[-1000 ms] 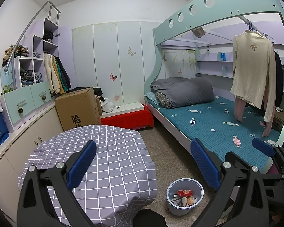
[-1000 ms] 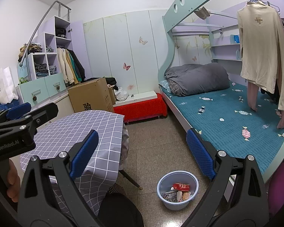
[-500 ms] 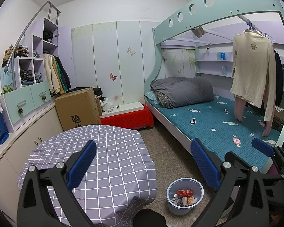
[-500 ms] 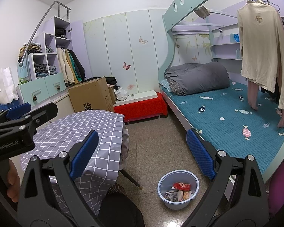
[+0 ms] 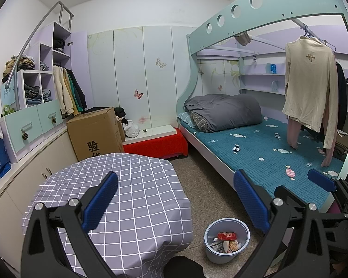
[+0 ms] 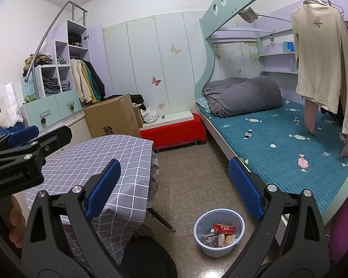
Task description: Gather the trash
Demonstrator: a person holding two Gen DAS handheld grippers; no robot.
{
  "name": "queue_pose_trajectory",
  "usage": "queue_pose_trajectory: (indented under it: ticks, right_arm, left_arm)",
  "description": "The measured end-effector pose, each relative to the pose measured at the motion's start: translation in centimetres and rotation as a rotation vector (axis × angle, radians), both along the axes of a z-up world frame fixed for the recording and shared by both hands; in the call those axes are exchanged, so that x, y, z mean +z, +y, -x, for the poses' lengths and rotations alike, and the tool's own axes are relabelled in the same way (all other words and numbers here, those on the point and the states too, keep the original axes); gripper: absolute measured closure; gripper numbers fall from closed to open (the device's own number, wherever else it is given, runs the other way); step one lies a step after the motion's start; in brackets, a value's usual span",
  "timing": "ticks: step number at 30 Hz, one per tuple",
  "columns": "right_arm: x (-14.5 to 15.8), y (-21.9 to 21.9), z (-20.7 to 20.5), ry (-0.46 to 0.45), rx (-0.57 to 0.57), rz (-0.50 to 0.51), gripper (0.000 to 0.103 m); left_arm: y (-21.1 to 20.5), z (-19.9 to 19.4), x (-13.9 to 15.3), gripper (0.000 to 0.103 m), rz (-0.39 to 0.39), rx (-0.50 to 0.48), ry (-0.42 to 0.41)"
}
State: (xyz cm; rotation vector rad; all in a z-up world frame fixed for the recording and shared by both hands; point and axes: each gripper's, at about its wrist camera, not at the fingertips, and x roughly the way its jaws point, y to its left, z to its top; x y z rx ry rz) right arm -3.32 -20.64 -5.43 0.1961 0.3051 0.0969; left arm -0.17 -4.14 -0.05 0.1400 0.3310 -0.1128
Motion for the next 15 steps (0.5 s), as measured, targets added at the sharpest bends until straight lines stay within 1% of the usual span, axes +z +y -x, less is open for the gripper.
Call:
queue_pose_trajectory:
  ticks: [15]
  right_arm:
    - [0.06, 0.05, -0.02, 0.002, 0.0, -0.003, 0.011]
  left_arm:
    - [0.06, -0.04, -0.13, 0.005, -0.002, -0.001, 0.001]
